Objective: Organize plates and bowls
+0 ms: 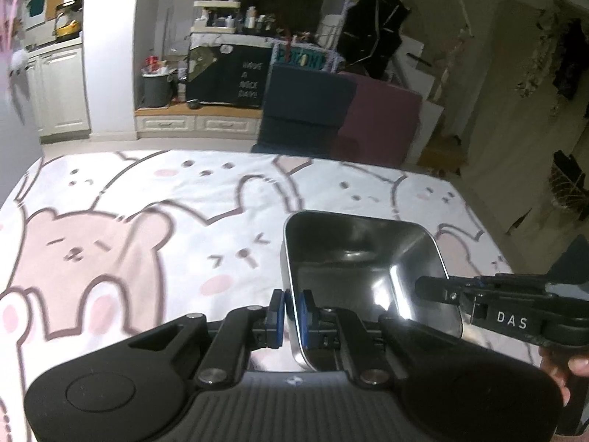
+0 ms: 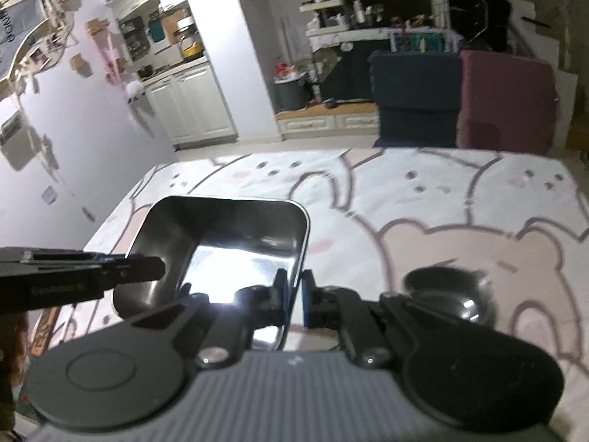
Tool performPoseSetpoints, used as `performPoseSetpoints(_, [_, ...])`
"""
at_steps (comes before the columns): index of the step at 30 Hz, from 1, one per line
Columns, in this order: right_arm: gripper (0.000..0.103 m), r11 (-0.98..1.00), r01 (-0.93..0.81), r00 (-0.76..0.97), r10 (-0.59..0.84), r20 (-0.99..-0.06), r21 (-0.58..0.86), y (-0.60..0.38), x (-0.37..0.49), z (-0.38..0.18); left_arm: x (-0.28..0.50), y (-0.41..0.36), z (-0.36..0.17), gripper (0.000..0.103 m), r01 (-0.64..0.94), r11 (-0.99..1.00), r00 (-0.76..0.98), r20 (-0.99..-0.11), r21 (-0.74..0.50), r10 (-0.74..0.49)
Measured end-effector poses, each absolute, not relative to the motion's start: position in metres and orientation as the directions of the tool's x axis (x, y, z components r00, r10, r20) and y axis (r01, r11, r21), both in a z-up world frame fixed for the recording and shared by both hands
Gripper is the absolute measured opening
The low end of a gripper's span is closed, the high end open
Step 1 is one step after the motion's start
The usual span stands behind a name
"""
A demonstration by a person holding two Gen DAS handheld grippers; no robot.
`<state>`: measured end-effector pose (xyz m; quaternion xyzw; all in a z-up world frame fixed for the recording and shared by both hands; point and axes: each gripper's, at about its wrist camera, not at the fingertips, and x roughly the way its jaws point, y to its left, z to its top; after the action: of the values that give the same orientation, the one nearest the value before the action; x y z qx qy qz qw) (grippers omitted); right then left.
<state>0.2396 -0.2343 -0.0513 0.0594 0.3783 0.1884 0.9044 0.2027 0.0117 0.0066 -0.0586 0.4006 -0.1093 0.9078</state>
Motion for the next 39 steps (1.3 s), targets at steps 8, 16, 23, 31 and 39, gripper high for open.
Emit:
performPoseSetpoints(8, [0.011, 0.897, -0.356, 0.558, 0.428, -0.711, 0.26, -0.167, 0.229, -0.071, 0.191, 0.064, -0.015, 0.009, 0.073, 0.978, 0.638, -0.745, -0.194, -0.196])
performPoseSetpoints(16, [0.012, 0.875, -0.387, 0.436, 0.451, -0.779, 0.29, -0.119, 0.228, -0.107, 0.182, 0.098, -0.03, 0.009, 0.018, 0.986, 0.619, -0.773, -0.166, -0.141])
performPoseSetpoints(23, [0.013, 0.871, -0.403, 0.385, 0.44, -0.812, 0.281, -0.09, 0.232, -0.129, 0.184, 0.106, -0.058, 0.009, 0.022, 0.995, 0.546, -0.833, -0.101, -0.096])
performPoseSetpoints(31, [0.013, 0.881, -0.402, 0.359, 0.404, -0.841, 0.251, -0.076, 0.239, -0.143, 0.192, 0.103, -0.074, 0.009, 0.049, 0.998, 0.516, -0.854, -0.042, -0.061])
performPoseSetpoints(39, [0.012, 0.892, -0.383, 0.34, 0.379, -0.86, 0.242, -0.075, 0.242, -0.15, 0.199, 0.097, -0.085, 0.009, 0.083, 0.997, 0.485, -0.873, -0.012, -0.051])
